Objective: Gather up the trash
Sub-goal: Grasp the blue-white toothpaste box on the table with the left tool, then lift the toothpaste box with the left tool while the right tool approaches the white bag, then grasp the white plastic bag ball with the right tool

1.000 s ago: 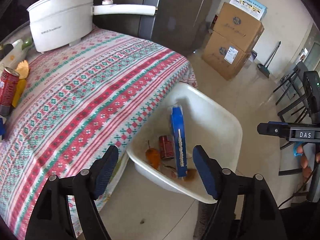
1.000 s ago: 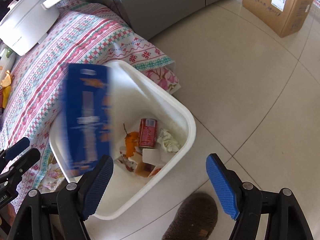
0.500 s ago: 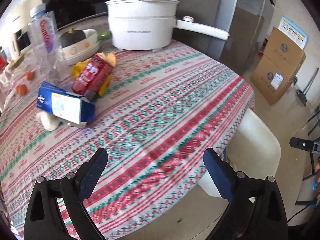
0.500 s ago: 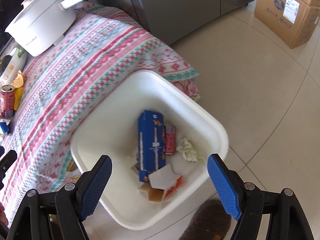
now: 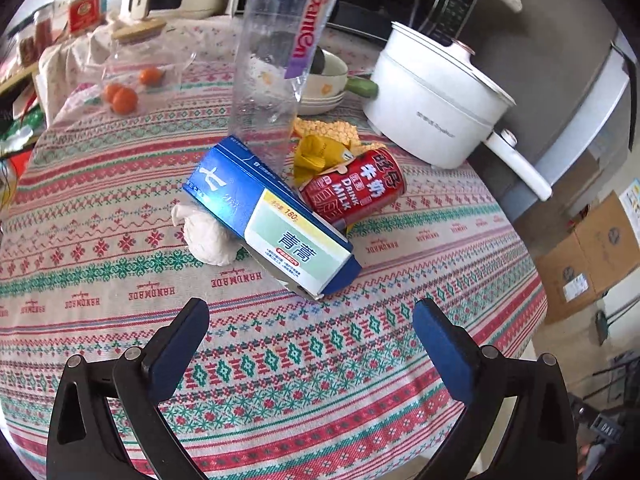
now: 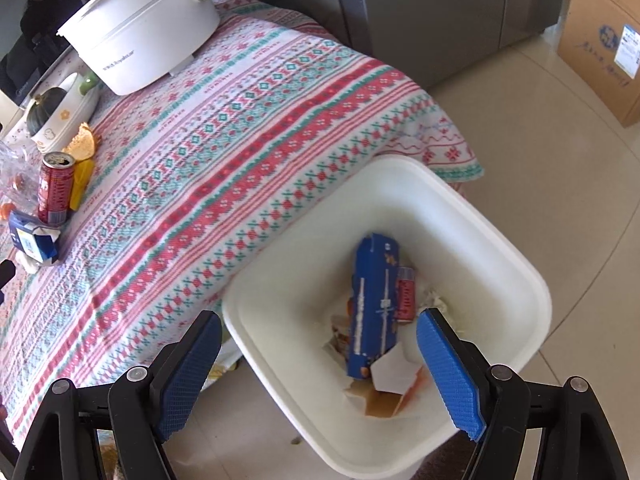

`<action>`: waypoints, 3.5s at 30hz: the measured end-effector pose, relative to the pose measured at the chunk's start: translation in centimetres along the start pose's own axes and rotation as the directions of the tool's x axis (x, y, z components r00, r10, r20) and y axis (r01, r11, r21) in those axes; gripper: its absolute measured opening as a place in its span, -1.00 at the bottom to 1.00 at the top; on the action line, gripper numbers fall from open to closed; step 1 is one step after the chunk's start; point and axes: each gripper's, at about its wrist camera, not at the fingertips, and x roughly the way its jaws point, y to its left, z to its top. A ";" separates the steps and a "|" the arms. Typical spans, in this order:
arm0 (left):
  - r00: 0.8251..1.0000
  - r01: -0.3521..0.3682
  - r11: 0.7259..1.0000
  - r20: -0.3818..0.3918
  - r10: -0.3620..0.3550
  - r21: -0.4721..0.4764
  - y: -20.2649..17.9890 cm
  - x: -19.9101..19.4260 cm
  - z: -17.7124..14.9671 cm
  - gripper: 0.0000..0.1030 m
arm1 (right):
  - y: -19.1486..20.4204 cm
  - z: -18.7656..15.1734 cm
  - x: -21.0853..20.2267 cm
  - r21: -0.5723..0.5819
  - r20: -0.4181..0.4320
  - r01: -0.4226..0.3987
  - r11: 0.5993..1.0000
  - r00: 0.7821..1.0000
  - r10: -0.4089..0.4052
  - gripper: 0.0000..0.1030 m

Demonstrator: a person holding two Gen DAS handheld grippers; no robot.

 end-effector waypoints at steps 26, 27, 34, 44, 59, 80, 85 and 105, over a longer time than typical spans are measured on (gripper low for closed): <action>0.990 0.134 0.941 -0.011 -0.144 -0.312 4.7 6.0 1.1 0.04 | 2.5 0.3 3.0 -0.141 -0.035 0.090 0.986 0.995 -0.096 0.65; 0.987 0.147 0.940 -0.023 -0.162 -0.309 4.8 5.9 1.0 0.03 | 2.6 0.3 2.9 -0.143 -0.033 0.089 0.986 0.995 -0.095 0.65; 0.976 0.168 0.957 -0.096 -0.195 -0.238 5.5 3.5 0.3 -0.01 | 4.1 0.4 2.7 -0.149 -0.021 0.088 0.985 0.996 -0.092 0.65; 0.978 0.156 0.980 -0.118 -0.171 -0.126 7.4 -1.8 -1.0 -0.02 | 8.0 0.1 2.9 -0.170 -0.025 0.037 0.985 0.999 -0.042 0.65; 0.998 0.039 0.999 -0.046 -0.038 0.021 12.4 -8.9 -0.6 -0.02 | 17.9 -1.4 5.5 -0.278 -0.046 -0.064 0.958 0.998 0.053 0.65; 0.992 -0.051 0.997 -0.110 0.057 0.057 18.1 -7.5 -1.2 -0.02 | 36.1 -4.6 13.3 -0.455 -0.005 -0.216 0.864 0.971 0.240 0.64; 0.991 -0.059 0.996 -0.120 0.066 0.061 18.7 -7.2 -1.4 -0.03 | 37.5 -4.1 14.6 -0.470 0.033 -0.189 0.862 0.972 0.232 0.56; 0.996 -0.008 0.998 -0.092 0.014 0.066 17.5 -8.4 -1.1 -0.08 | 36.9 -2.8 13.6 -0.469 0.069 -0.254 0.846 0.944 0.322 -0.41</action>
